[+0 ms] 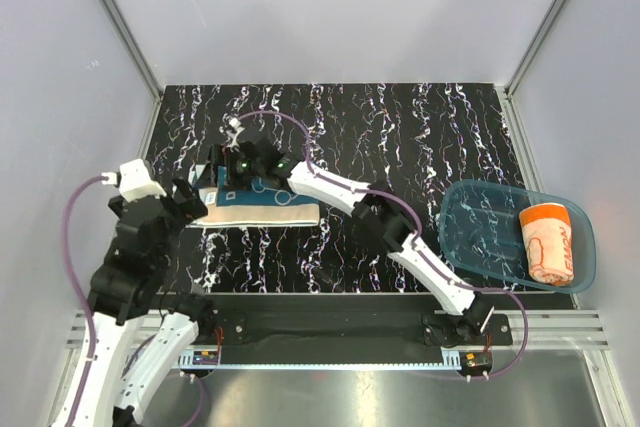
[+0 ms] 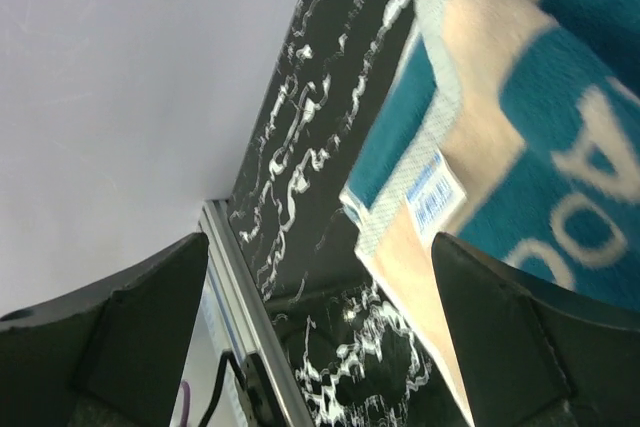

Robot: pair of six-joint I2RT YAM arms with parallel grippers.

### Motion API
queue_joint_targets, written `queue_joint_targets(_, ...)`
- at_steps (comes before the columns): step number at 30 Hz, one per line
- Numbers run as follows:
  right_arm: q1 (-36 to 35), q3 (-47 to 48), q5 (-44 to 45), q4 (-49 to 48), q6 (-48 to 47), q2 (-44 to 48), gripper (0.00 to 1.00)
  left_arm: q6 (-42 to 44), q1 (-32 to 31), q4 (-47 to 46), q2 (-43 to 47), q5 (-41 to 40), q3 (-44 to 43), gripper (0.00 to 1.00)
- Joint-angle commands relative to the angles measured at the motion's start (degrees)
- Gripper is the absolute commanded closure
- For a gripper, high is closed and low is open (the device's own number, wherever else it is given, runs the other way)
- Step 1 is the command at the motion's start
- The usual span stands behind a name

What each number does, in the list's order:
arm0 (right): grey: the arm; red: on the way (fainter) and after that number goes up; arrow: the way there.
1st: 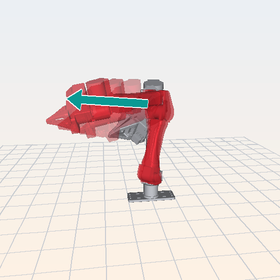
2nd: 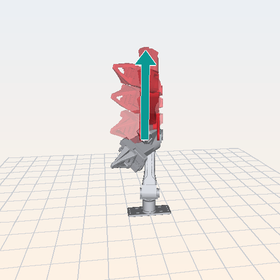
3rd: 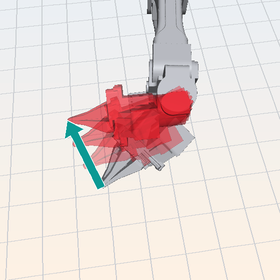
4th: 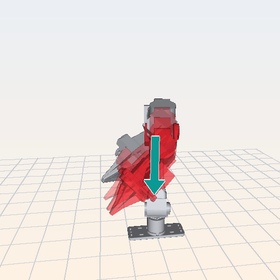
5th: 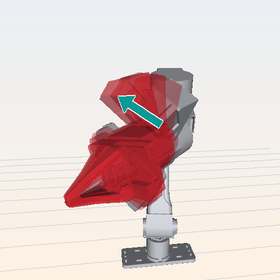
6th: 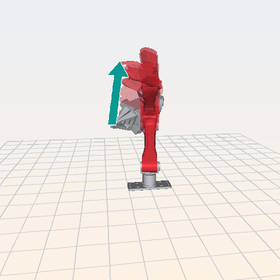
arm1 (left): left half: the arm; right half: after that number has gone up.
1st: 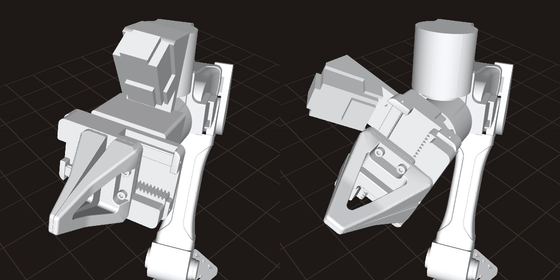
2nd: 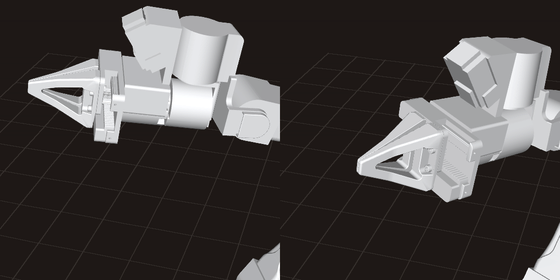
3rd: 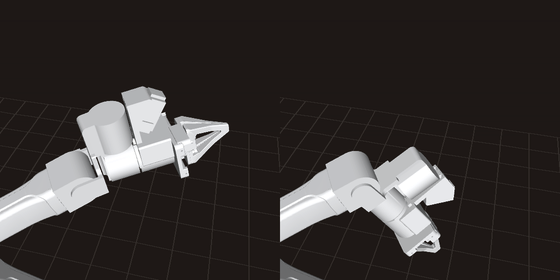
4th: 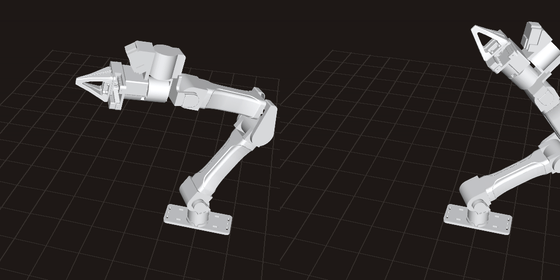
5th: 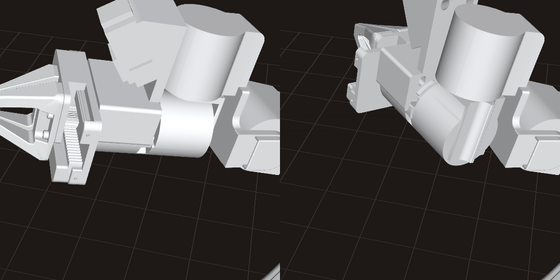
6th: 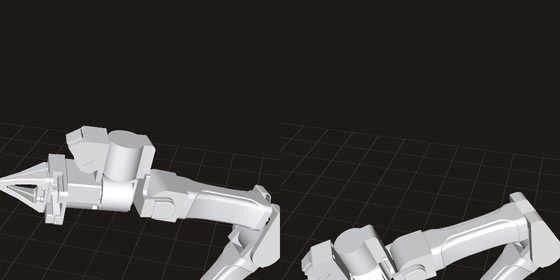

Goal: Roll the towels
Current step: Fold the towel

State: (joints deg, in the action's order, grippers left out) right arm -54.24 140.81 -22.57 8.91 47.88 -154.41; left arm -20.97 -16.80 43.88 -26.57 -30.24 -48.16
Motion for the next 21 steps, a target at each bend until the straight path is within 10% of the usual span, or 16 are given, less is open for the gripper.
queue_joint_targets(1, 3.2, -11.8, 3.1, -6.3, -3.4, 15.8, 0.00, -1.3, 0.2, -3.5, -2.6, 8.7, -11.8, 0.01)
queue_joint_targets(11, 16.3, -30.1, 14.7, 9.9, -13.2, 32.1, 0.00, -28.0, 0.2, -21.1, -18.1, 40.9, -37.8, 0.01)
queue_joint_targets(21, 23.0, -30.5, 15.4, 14.5, -16.0, 25.6, 0.00, -32.6, 0.2, -29.6, -23.1, 42.5, -40.4, 0.01)
